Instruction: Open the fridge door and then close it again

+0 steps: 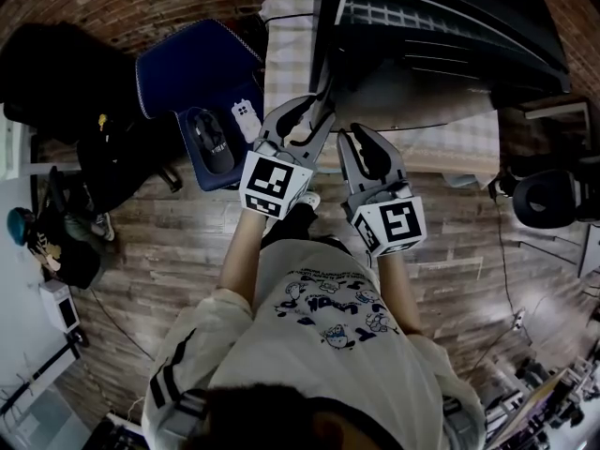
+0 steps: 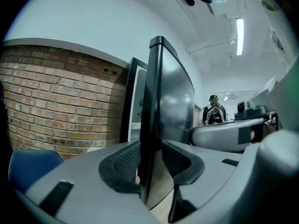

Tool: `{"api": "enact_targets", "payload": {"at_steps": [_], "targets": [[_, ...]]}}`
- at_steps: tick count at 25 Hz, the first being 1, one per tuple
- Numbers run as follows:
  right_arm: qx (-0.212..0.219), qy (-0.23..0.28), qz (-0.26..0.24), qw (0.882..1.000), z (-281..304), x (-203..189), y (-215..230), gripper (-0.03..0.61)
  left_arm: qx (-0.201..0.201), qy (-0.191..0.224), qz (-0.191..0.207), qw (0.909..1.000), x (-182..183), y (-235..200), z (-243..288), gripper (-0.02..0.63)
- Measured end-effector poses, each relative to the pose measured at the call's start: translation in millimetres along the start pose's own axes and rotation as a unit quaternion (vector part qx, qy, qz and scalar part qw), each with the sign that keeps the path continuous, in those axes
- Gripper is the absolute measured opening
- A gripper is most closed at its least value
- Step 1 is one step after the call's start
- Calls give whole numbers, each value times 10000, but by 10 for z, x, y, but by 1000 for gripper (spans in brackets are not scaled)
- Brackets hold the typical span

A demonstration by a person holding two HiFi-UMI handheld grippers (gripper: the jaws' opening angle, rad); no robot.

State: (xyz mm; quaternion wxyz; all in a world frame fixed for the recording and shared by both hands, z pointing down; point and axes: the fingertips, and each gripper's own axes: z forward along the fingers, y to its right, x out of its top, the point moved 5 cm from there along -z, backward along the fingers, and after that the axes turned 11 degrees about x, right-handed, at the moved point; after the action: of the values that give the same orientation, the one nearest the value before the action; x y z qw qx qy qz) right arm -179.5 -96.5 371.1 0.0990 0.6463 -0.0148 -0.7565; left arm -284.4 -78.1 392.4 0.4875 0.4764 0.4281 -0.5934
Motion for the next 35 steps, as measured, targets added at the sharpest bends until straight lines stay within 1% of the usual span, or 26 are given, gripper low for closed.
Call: {"api": "enact_targets", "payload": {"at_steps": [11, 19, 21, 26, 31, 35], "targets": [[-189, 29, 16, 9998, 272, 48, 133, 88, -123, 65, 99, 9999, 86, -233, 271, 141], [-339, 19, 72, 9994, 378, 49, 259, 89, -155, 61, 84, 9998, 128, -356, 515, 135], [-414, 13, 100, 9991, 376, 61, 277, 88, -137, 51, 72, 9999, 144, -371, 550, 127], [-443, 4, 94, 9990, 420, 41, 320, 88, -170, 76, 5, 9998, 137, -417, 591, 127], [-704, 105, 184, 9973, 357, 47, 366, 87, -77, 72, -5, 9999, 129, -387, 585, 127], [-929, 256, 226, 9951, 278, 60, 373, 87, -17, 123, -99, 9999, 136, -347, 483, 126]]}}
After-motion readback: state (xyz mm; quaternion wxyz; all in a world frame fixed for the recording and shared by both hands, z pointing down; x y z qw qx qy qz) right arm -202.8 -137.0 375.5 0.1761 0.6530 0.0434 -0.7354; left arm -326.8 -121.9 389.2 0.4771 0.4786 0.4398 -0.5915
